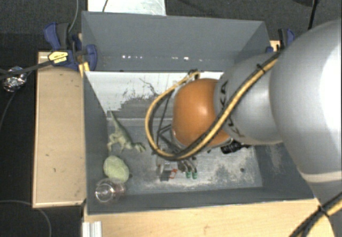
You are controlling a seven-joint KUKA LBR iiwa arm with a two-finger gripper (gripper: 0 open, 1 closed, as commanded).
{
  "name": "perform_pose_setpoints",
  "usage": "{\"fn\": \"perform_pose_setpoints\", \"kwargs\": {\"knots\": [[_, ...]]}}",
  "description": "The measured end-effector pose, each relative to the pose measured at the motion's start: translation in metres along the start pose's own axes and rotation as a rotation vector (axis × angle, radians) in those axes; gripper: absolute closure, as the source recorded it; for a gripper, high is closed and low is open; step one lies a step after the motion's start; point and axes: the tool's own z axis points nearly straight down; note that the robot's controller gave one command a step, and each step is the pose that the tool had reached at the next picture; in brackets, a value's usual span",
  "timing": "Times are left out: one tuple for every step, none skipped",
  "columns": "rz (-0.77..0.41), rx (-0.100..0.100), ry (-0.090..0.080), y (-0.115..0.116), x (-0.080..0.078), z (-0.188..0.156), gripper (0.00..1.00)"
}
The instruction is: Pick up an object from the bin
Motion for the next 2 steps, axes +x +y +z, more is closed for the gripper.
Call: {"fn": "perform_pose_setpoints", "kwargs": {"knots": [[0.049, -0.001, -0.011, -0.018, -0.009, -0.014, 1.0], [0.037, -0.001, -0.003, -0.016, 0.006, -0.138, 1.0]]}}
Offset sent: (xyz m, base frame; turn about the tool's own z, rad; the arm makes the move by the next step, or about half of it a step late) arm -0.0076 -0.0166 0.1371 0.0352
